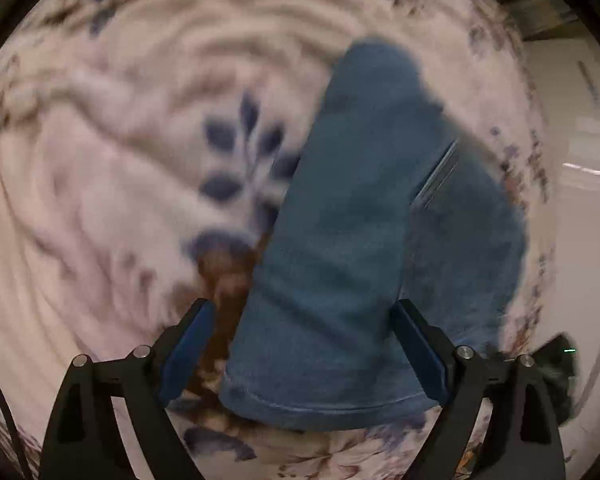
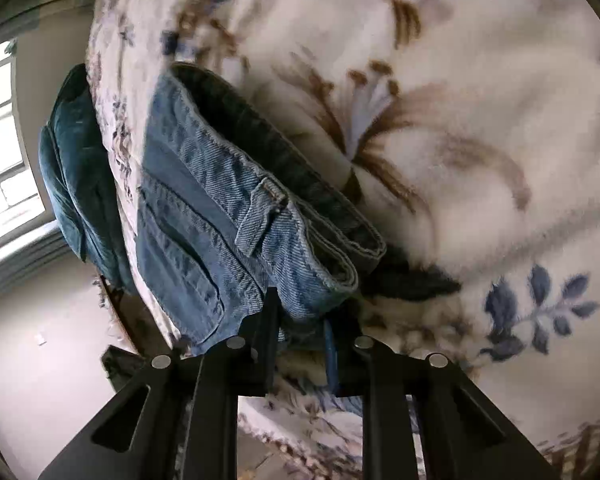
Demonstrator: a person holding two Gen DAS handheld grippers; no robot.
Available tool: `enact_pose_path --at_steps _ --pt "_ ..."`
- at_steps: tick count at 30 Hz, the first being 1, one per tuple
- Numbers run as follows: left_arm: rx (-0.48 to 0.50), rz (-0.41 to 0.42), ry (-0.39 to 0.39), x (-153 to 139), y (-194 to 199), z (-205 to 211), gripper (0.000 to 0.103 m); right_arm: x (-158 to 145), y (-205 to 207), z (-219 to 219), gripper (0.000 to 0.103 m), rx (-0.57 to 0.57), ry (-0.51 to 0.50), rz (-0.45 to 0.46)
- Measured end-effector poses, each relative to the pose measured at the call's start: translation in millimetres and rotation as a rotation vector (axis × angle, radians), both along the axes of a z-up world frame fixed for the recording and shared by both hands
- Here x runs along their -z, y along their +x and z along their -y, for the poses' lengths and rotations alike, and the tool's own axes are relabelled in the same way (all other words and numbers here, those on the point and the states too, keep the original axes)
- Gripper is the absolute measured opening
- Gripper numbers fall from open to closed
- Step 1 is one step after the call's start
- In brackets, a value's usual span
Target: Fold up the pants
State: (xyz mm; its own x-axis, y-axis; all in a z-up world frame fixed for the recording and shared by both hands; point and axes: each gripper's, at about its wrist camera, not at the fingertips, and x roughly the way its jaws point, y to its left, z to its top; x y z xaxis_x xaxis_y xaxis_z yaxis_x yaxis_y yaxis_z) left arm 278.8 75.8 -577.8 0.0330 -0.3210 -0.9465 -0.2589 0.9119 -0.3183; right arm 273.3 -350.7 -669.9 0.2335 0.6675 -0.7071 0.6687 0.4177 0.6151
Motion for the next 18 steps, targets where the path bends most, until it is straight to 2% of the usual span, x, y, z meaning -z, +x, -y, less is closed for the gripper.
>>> enact_pose_path --at_steps 2,4,7,9,11,13,15,18 --pt "0.005 -0.008 0.01 8 -6 3 0.093 -18 -12 2 0.017 0.026 -0.007 0.013" --pt "0.013 -0.012 0.003 11 -6 4 0.096 -22 -23 4 0.017 0.027 -0.011 -0.016" --pt "0.032 -0.011 0.005 11 -2 8 0.096 -3 -23 3 0.018 0.024 0.015 -0.057" --pt "0.051 -0.012 0.015 9 2 9 0.096 10 -16 0 0.025 -0.02 0.046 -0.061" --pt "0.064 -0.003 0.017 5 9 14 0.095 10 -9 3 0.055 -0.073 -0.001 -0.069" --pt "0.079 0.05 0.025 -7 13 13 0.095 2 -9 6 0.072 -0.124 -0.041 -0.041" --pt "0.1 0.127 0.011 -21 19 13 0.096 -10 -10 12 0.078 -0.179 -0.112 -0.003" --pt "0.125 0.157 -0.046 -25 36 15 0.096 -24 1 19 0.085 -0.227 -0.199 0.1"
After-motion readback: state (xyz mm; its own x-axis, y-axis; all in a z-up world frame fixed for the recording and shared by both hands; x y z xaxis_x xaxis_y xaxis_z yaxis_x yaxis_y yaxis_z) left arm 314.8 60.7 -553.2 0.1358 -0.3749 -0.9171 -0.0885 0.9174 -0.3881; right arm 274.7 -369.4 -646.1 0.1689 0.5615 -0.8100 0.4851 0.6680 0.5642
